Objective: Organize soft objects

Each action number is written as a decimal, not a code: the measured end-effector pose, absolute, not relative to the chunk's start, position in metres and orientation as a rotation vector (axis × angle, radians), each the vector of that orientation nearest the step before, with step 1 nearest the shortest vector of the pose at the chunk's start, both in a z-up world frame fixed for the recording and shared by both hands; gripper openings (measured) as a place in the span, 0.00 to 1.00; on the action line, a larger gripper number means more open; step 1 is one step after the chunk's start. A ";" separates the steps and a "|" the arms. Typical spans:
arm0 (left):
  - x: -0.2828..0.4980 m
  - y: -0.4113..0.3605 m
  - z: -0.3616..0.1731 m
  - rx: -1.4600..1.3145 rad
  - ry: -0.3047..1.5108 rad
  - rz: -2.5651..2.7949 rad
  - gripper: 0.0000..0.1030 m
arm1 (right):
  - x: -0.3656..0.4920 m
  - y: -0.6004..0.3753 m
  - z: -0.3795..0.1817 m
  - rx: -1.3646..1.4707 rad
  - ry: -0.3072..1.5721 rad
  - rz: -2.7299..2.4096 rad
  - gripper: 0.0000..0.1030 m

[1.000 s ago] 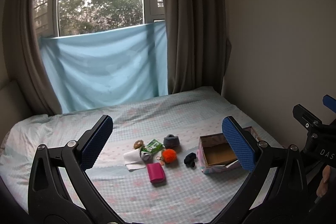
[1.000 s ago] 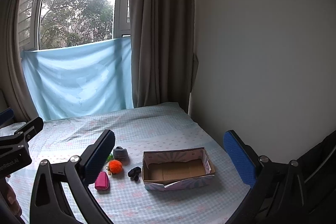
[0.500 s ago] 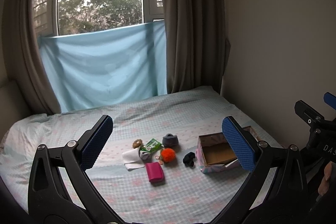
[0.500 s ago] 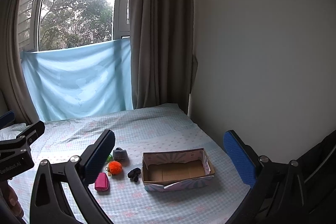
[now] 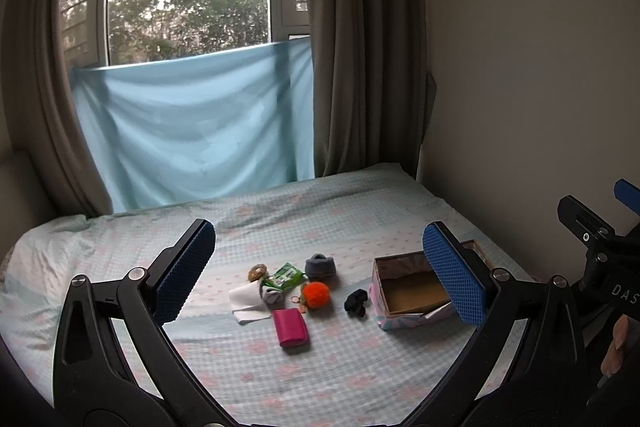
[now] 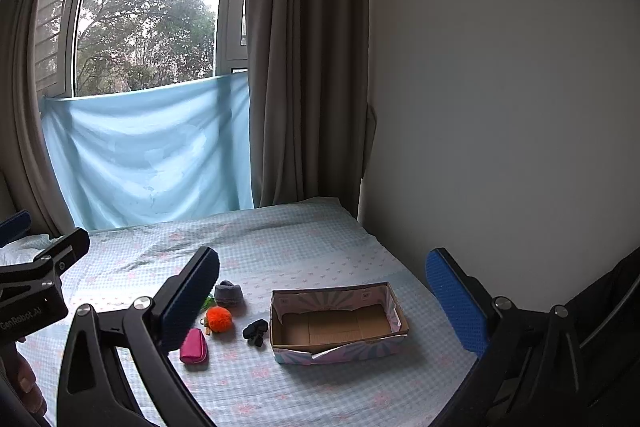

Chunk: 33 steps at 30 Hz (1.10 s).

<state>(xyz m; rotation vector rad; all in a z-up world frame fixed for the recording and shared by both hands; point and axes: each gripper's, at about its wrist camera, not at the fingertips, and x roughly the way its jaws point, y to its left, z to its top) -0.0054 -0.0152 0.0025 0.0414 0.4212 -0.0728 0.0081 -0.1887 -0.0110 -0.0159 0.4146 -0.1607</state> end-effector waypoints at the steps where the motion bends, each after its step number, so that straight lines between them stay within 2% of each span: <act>1: -0.005 -0.015 0.002 0.041 0.421 -0.073 1.00 | 0.008 -0.189 -0.011 -0.017 0.413 -0.161 1.00; 33: 0.011 -0.013 0.000 0.041 0.480 -0.043 1.00 | 0.014 -0.195 -0.004 -0.010 0.441 -0.144 1.00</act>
